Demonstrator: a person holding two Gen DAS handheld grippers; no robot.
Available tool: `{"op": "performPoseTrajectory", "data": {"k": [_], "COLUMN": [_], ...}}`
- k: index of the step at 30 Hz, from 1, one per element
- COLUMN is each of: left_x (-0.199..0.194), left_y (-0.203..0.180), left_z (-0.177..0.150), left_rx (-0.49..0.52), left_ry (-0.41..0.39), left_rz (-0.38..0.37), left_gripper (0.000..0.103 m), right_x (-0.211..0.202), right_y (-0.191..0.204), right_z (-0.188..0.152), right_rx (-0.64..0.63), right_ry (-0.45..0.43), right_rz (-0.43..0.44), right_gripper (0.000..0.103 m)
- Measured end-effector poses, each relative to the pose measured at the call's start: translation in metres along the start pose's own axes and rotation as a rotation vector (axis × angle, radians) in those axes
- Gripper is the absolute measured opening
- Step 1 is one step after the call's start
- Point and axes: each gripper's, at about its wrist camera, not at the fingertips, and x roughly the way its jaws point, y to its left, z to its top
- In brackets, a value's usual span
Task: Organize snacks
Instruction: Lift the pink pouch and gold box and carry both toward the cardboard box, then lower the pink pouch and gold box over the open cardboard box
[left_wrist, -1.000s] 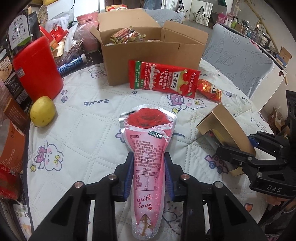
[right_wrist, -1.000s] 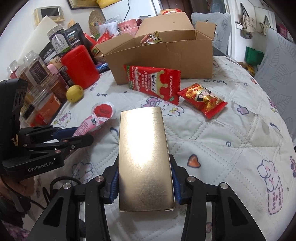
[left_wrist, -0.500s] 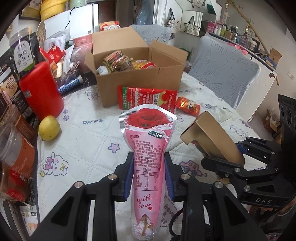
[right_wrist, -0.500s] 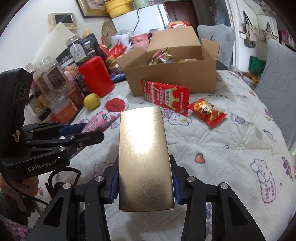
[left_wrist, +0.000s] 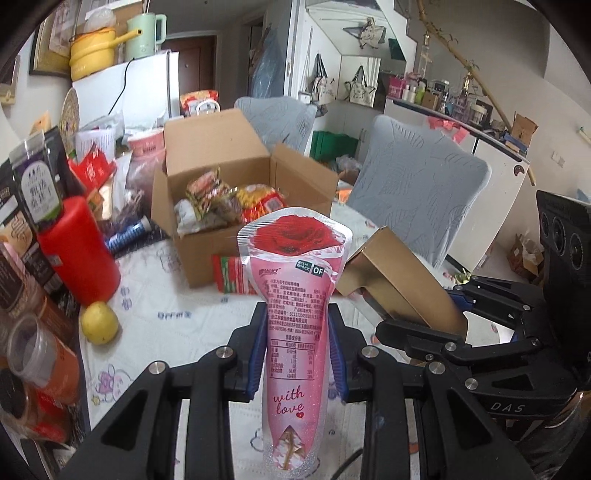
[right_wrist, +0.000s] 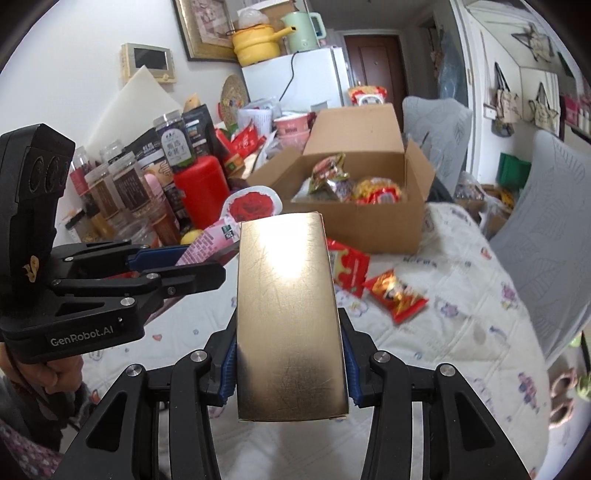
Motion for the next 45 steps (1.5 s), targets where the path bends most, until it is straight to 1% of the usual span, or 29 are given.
{"op": "performPoseTrajectory", "data": {"k": [8,14,22,31,37,45], "left_x": [-0.006,-0.005,0.007,0.045,0.076,0.111], "left_y": [0.004,0.014,0.031,0.053,0.065,0.076], "left_z": [0.039,0.067,0.103,0.139,0.153,0.167], "left_rx": [0.02,0.021,0.025,0.018,0.003,-0.009], "left_ry": [-0.085,-0.137,-0.186,-0.184,-0.148,-0.125], "left_rz": [0.004,0.012,0.041,0.078,0.092,0.123], "left_gripper": [0.03,0.03,0.03,0.03,0.03,0.03], "right_x": [-0.006,-0.004,0.011,0.039,0.062,0.089], "right_y": [-0.009,-0.015,-0.027,-0.045,-0.061,-0.077], "right_z": [0.041,0.073,0.111,0.145,0.166,0.185], "right_rx": [-0.041,-0.071,-0.095,-0.107,-0.099,-0.097], "right_ry": [-0.062,-0.11,-0.133,-0.132,-0.121,-0.111], "right_rz": [-0.001,-0.03,-0.052,-0.093,-0.106,-0.123], "right_gripper": [0.045,0.045,0.045,0.045,0.045,0.045]}}
